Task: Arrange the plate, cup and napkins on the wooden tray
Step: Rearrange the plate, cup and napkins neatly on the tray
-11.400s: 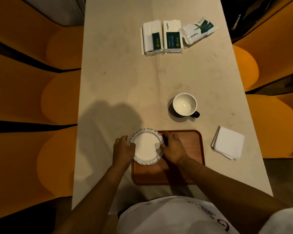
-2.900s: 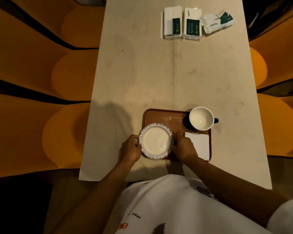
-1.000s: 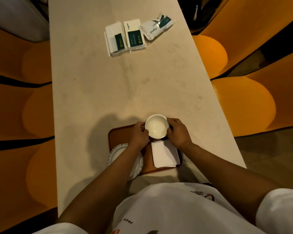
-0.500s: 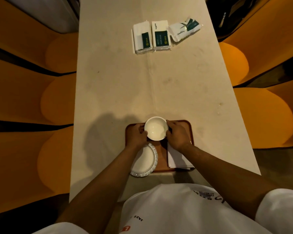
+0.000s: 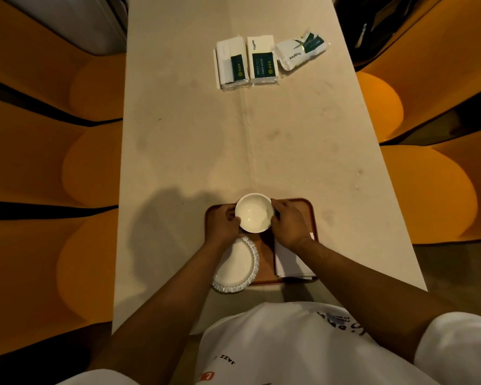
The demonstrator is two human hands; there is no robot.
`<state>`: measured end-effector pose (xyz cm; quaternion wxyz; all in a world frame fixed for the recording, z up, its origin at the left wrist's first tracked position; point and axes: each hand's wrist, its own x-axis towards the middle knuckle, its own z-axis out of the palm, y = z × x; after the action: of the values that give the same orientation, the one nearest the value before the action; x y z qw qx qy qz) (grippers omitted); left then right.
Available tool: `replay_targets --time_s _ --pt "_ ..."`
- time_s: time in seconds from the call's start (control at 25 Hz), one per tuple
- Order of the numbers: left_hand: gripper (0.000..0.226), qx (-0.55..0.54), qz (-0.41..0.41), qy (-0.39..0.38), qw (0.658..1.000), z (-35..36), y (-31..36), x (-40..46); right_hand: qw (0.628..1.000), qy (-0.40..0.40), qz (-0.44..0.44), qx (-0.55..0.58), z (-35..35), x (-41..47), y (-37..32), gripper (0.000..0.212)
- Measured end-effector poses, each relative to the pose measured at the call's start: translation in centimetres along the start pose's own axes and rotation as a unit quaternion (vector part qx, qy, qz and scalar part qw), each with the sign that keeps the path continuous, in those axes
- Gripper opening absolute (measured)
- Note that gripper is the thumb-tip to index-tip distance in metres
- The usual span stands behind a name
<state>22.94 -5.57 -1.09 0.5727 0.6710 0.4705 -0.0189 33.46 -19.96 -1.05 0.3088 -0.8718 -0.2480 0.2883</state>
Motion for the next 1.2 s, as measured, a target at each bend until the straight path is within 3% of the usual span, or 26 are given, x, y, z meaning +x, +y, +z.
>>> replay_targets --time_s 0.2,0.32,0.4,0.52,0.68,0.88,1.2 --pt "0.03 0.003 0.007 0.011 1.0 0.0 0.5 -0.8 1.0 -0.001 -0.009 0.008 -0.2 -0.2 0.6 0.044" --pt "0.005 0.028 0.006 0.102 0.994 0.4 -0.2 -2.5 0.997 0.066 -0.021 0.033 -1.0 -1.4 2.3 0.035" --pt "0.011 0.044 0.005 0.128 0.991 1.3 -1.5 -4.0 0.994 0.108 0.019 0.032 -2.0 -2.8 4.4 0.027" --pt "0.014 0.099 -0.005 0.017 0.995 4.1 -2.7 -6.4 0.983 0.126 0.132 0.004 -3.3 -5.4 7.9 0.026" --pt "0.021 0.192 0.02 -0.086 0.977 8.1 -2.7 -7.6 0.978 0.065 0.197 -0.022 -3.7 -9.0 9.6 0.025" --pt "0.05 0.252 0.02 -0.087 0.964 10.4 -1.8 -7.4 0.98 0.019 0.191 -0.051 -3.4 -10.6 9.4 0.022" --pt "0.048 0.288 0.029 -0.098 0.952 10.6 -2.0 -7.6 0.973 -0.043 0.197 -0.113 -2.2 -9.7 8.9 0.016"
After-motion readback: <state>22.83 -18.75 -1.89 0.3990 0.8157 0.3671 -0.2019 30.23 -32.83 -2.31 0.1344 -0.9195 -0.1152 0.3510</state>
